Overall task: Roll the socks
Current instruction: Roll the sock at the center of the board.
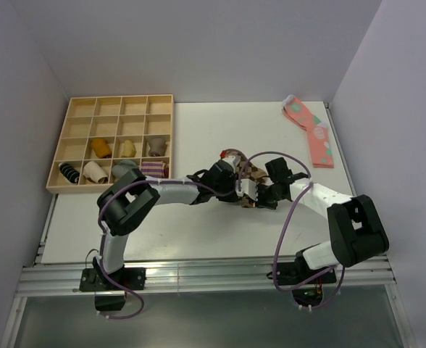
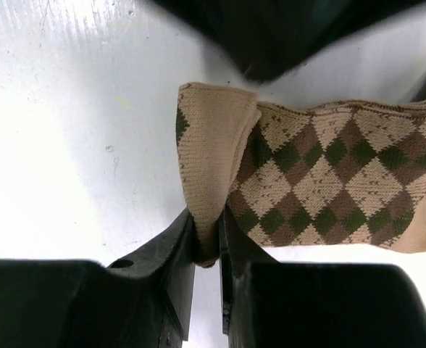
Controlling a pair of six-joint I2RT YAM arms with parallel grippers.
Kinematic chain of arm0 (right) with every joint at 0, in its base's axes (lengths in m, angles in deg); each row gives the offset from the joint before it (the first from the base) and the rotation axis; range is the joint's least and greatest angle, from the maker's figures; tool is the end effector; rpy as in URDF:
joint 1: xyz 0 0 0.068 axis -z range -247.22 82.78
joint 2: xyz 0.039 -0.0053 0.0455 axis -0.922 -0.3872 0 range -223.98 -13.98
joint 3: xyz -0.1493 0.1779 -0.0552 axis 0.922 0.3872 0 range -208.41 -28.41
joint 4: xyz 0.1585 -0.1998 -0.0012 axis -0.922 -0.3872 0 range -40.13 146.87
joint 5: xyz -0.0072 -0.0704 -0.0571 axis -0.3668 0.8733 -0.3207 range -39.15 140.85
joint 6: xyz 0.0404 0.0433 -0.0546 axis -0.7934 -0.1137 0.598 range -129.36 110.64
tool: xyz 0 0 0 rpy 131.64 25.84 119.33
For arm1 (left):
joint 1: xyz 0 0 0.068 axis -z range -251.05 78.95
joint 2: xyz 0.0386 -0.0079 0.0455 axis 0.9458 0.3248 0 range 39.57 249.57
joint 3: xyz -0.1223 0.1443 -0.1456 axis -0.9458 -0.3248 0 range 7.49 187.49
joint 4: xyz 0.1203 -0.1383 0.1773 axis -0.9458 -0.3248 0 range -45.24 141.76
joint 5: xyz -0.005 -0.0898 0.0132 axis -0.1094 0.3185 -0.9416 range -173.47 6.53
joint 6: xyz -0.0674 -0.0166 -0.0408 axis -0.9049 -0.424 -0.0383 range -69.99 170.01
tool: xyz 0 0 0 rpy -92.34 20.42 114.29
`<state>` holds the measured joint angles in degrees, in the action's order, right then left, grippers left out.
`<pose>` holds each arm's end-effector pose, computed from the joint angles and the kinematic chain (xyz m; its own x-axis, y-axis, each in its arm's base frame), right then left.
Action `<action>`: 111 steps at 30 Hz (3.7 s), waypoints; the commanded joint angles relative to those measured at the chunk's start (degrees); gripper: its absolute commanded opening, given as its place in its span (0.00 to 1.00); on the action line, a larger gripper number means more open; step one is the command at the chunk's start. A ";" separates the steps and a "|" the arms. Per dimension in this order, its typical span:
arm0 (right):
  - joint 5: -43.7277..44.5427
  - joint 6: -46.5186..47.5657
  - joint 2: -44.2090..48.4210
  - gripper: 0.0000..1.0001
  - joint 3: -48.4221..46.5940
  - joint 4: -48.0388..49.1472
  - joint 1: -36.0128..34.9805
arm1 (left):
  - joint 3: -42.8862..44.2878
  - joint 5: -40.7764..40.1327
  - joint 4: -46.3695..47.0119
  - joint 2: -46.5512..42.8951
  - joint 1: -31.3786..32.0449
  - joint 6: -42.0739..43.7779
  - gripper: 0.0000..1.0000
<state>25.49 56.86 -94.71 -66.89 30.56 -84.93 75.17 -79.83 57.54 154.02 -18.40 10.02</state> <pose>0.2290 0.1045 0.0960 0.0305 -0.8583 -0.5123 -0.9824 0.0688 -0.1738 0.2573 -0.3442 0.0951 -0.8334 0.0349 -0.5516 0.3744 0.7698 -0.5169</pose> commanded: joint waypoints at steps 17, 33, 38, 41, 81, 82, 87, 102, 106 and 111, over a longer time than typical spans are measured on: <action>4.71 -0.91 -0.31 0.06 -0.37 -3.93 1.19 | 9.30 -4.17 9.16 7.18 -7.99 -14.94 0.49; 4.62 -0.56 0.40 0.05 -1.25 -4.72 1.72 | 12.56 -3.19 2.40 11.84 -6.15 -25.13 0.50; 4.45 -0.65 0.22 0.05 -1.77 -5.25 1.72 | 15.55 -6.36 -2.87 13.16 -5.36 -25.84 0.50; 4.19 -0.65 0.57 0.05 -1.69 -5.25 1.72 | 15.81 -6.37 -3.58 14.12 -5.27 -26.90 0.50; -0.12 -1.35 -5.13 0.03 -11.08 -14.73 3.48 | -0.26 -7.06 16.63 12.64 -7.64 -35.07 0.00; -0.99 -1.18 -6.18 0.03 -12.66 -16.74 3.65 | -1.49 -7.76 16.98 11.77 -8.08 -34.46 0.00; -3.81 -1.00 -11.19 0.03 -18.64 -24.31 3.65 | -4.57 -10.31 16.98 8.77 -9.05 -32.79 0.00; -11.63 0.32 -32.37 0.03 -39.56 -50.59 4.09 | -8.88 -15.59 14.79 1.65 -10.63 -25.23 0.00; -12.51 -0.64 -37.04 0.04 -43.51 -53.58 4.09 | -10.98 -16.29 15.31 0.34 -10.63 -24.44 0.00; -13.22 -7.49 -39.94 0.03 -45.81 -51.84 4.09 | -13.45 -16.65 16.89 -0.46 -10.54 -23.74 0.00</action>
<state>12.26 54.21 -133.96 -110.58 -13.96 -81.41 64.15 -91.06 77.74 154.64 -27.61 -16.95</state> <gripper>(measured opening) 0.215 0.024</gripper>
